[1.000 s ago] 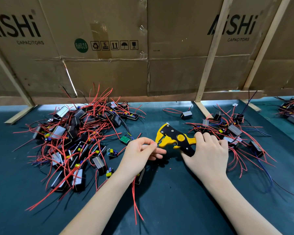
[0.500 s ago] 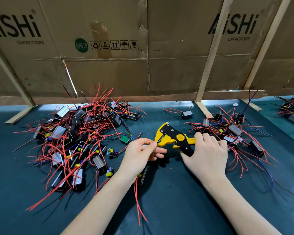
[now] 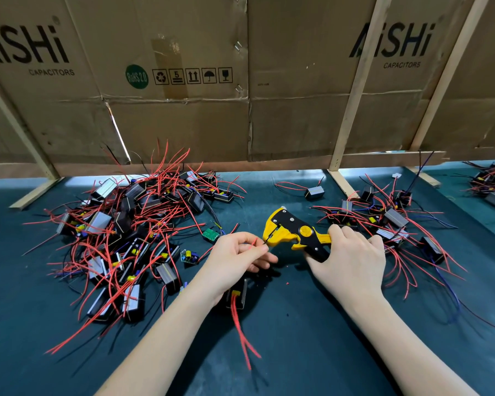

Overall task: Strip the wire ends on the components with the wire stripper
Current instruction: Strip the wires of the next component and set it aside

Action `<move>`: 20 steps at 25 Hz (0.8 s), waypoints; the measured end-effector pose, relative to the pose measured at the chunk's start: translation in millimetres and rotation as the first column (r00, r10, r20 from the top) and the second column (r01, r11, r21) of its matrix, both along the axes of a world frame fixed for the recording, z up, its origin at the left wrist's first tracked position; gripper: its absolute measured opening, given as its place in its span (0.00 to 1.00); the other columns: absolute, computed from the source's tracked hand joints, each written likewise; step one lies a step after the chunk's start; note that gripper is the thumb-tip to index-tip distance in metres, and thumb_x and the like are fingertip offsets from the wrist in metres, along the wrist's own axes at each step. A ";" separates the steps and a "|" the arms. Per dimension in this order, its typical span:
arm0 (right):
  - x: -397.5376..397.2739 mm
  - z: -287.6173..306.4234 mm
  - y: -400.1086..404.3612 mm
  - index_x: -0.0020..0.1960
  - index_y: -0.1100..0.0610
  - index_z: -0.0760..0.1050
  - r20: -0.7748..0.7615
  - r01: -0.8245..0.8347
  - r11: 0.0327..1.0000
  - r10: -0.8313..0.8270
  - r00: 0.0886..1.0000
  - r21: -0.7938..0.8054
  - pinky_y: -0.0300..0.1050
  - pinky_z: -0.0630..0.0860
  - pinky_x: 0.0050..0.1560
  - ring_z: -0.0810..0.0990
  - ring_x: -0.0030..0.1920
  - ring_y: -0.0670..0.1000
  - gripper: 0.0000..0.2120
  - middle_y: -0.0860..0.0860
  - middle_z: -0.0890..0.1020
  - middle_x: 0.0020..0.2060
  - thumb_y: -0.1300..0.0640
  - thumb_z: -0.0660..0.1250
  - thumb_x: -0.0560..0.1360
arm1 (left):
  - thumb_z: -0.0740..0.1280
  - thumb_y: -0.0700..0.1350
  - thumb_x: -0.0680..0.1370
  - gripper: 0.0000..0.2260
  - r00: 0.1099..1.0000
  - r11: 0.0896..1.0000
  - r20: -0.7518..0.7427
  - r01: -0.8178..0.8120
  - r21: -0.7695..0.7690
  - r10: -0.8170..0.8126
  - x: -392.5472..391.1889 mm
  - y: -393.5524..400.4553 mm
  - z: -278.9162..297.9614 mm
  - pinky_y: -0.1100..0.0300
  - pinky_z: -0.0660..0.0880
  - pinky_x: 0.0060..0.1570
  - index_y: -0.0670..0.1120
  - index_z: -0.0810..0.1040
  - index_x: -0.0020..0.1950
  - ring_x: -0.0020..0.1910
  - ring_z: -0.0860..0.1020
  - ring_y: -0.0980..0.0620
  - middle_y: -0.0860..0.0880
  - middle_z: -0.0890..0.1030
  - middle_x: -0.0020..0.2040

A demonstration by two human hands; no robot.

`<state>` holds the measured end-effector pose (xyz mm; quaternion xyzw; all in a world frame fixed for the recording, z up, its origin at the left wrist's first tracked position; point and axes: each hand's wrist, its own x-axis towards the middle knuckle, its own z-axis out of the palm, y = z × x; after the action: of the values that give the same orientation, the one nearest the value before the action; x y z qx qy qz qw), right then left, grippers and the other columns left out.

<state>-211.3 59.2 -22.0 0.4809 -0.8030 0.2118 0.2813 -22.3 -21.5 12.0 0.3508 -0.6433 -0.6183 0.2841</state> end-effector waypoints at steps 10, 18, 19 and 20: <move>1.1 -1.2 0.3 0.36 0.58 0.70 -0.013 -0.009 1.000 0.009 1.000 0.003 0.51 0.63 0.40 0.76 0.33 0.58 0.22 0.53 0.75 0.30 0.42 0.76 0.62 | 0.65 0.35 0.79 0.07 1.000 1.000 0.009 0.006 0.013 -0.006 3.3 -3.3 -1.1 0.64 0.76 0.35 0.42 0.75 0.41 0.32 0.80 0.50 0.40 0.86 0.40; 2.4 1.0 0.8 0.36 0.58 0.71 -0.001 -0.031 1.000 0.031 1.000 0.002 0.50 0.64 0.40 0.77 0.33 0.58 0.22 0.53 0.75 0.30 0.42 0.77 0.62 | 0.65 0.34 0.78 0.08 1.000 1.000 0.001 0.018 0.025 -0.018 6.2 -4.3 3.6 0.65 0.73 0.32 0.42 0.74 0.39 0.29 0.78 0.49 0.37 0.85 0.39; 2.4 1.1 0.9 0.36 0.58 0.71 0.000 -0.033 0.999 0.033 0.999 0.001 0.50 0.64 0.40 0.77 0.33 0.58 0.22 0.53 0.76 0.30 0.42 0.77 0.62 | 0.65 0.34 0.78 0.08 1.000 0.999 0.002 0.018 0.029 -0.018 6.3 -4.2 4.1 0.65 0.73 0.31 0.42 0.75 0.39 0.29 0.78 0.49 0.37 0.85 0.38; 2.5 1.1 1.0 0.36 0.58 0.71 0.000 -0.036 0.999 0.036 0.999 0.002 0.50 0.64 0.40 0.77 0.33 0.58 0.23 0.53 0.76 0.30 0.42 0.77 0.61 | 0.65 0.34 0.78 0.08 1.000 0.999 0.005 0.018 0.030 -0.019 6.3 -4.0 4.4 0.65 0.73 0.31 0.42 0.75 0.39 0.29 0.78 0.49 0.37 0.85 0.38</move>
<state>-208.8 60.2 -20.9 0.4954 -0.7945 0.2159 0.2770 -16.0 -25.6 16.4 0.3506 -0.6378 -0.6298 0.2715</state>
